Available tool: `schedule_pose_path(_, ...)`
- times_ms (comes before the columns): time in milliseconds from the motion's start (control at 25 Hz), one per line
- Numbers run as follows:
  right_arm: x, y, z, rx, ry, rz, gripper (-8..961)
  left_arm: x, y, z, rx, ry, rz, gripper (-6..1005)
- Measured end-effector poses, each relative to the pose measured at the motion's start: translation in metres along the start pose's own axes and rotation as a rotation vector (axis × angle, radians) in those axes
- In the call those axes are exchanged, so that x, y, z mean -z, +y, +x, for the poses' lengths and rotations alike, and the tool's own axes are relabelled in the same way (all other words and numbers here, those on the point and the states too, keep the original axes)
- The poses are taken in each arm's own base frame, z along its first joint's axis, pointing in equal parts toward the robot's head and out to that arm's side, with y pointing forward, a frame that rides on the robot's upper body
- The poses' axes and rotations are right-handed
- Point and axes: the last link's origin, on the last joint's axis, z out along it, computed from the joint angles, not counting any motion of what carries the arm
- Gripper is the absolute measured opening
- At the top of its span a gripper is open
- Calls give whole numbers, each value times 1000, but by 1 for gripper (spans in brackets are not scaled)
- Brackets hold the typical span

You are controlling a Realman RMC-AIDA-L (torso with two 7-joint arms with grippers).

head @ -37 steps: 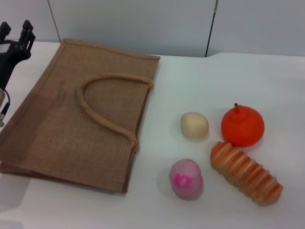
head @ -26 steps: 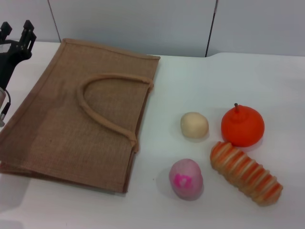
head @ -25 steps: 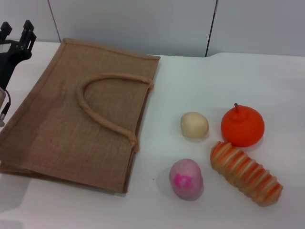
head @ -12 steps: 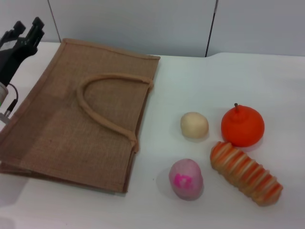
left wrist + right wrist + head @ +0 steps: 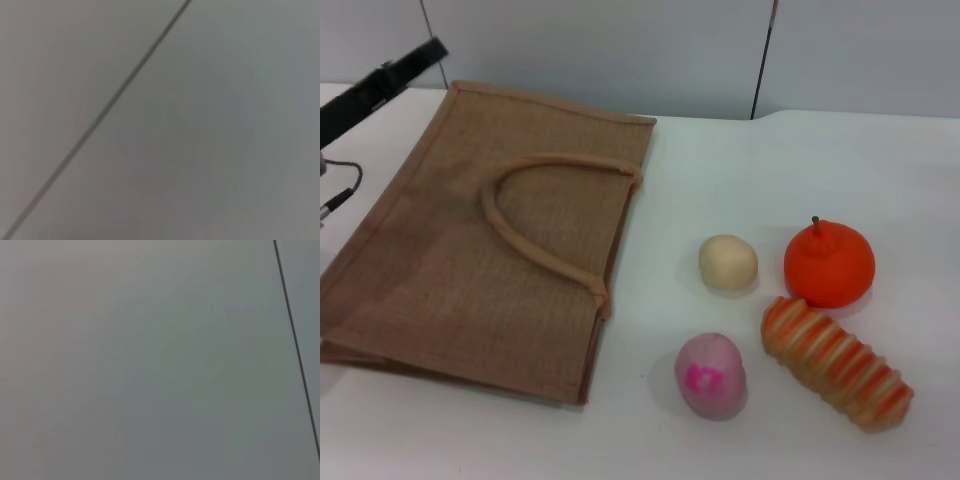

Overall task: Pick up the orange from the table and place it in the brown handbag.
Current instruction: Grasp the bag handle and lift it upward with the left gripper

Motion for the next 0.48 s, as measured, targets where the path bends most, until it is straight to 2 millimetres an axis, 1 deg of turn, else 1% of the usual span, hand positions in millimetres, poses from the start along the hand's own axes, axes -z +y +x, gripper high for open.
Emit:
schedule_pose_path(160,0,0,0,1,0,0,801,-9,2,8,46,-179,36,592)
schedule_pose_path(480,0,-1,1,3,8,4,800,-14,1,16,33,-422,176,592)
